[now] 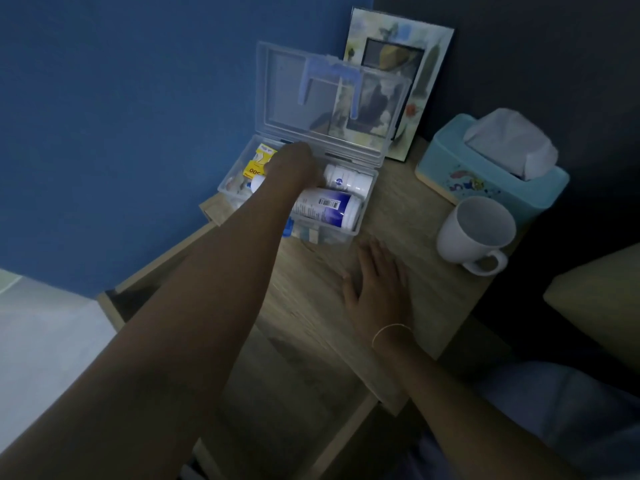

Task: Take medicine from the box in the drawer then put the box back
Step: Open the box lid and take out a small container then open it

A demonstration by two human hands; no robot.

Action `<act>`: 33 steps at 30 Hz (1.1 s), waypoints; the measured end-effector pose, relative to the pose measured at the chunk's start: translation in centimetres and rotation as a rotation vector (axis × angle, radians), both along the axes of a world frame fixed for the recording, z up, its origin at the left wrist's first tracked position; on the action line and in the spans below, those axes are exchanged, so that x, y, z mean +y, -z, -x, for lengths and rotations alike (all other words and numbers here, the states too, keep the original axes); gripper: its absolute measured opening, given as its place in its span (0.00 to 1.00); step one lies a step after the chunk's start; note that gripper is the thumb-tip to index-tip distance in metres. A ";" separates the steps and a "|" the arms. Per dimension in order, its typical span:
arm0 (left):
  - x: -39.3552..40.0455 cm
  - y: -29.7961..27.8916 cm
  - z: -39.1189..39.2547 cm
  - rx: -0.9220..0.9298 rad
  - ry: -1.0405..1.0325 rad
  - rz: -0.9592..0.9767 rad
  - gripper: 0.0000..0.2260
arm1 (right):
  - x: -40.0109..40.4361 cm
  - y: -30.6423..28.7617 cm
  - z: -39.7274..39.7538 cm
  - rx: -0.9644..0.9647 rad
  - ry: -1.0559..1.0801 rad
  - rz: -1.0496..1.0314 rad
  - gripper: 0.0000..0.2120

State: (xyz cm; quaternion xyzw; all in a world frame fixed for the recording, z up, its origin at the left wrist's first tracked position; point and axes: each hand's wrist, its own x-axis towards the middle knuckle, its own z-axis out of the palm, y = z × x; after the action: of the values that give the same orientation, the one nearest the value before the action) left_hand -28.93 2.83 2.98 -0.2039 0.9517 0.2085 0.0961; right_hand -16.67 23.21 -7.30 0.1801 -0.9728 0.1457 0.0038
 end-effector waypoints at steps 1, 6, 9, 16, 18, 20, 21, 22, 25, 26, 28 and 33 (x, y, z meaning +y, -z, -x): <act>0.0 -0.1 -0.3 0.057 -0.021 0.000 0.20 | 0.0 0.0 0.0 0.001 -0.001 0.004 0.28; 0.3 -2.2 -3.7 0.328 -0.110 -0.038 0.24 | 0.1 0.1 0.0 -0.001 -0.009 0.025 0.27; 0.8 -3.2 -7.5 0.459 -0.117 -0.099 0.21 | 0.1 -0.1 0.0 0.005 -0.011 0.044 0.26; 4.1 -1.8 -18.9 0.495 -0.003 -0.266 0.16 | 0.3 -2.0 0.2 -0.170 -0.015 0.239 0.23; 4.8 -1.2 -21.0 0.471 0.045 -0.293 0.17 | 0.1 -4.1 0.0 -0.444 0.086 0.730 0.14; 5.5 -1.0 -22.2 0.467 0.117 -0.284 0.16 | 0.3 -5.8 -1.5 -0.731 0.185 1.112 0.07; 5.9 -1.1 -22.7 0.464 0.146 -0.301 0.15 | 0.5 -6.1 -2.6 -0.878 0.196 1.188 0.06; 6.3 -1.2 -23.0 0.458 0.172 -0.335 0.15 | 0.6 -6.4 -3.6 -1.028 0.200 1.240 0.09; 6.5 -1.7 -23.0 0.419 0.249 -0.370 0.14 | 0.7 -6.0 -5.2 -1.280 0.276 1.424 0.12; 6.3 -1.8 -23.0 0.405 0.274 -0.363 0.13 | 0.8 -5.9 -5.5 -1.312 0.299 1.492 0.12; 6.4 -2.4 -23.0 0.379 0.320 -0.343 0.14 | 1.0 -6.0 -6.4 -1.367 0.352 1.584 0.12; 10.8 -4.2 -25.4 0.350 0.492 -0.236 0.18 | 4.7 -5.7 -9.7 -1.480 0.336 1.804 0.14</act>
State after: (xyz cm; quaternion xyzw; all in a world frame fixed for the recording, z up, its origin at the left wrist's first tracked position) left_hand -3.53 13.58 7.13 0.0838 0.9437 0.3200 0.0017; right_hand -6.94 27.87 -1.62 -0.1464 -0.2947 0.8476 -0.4164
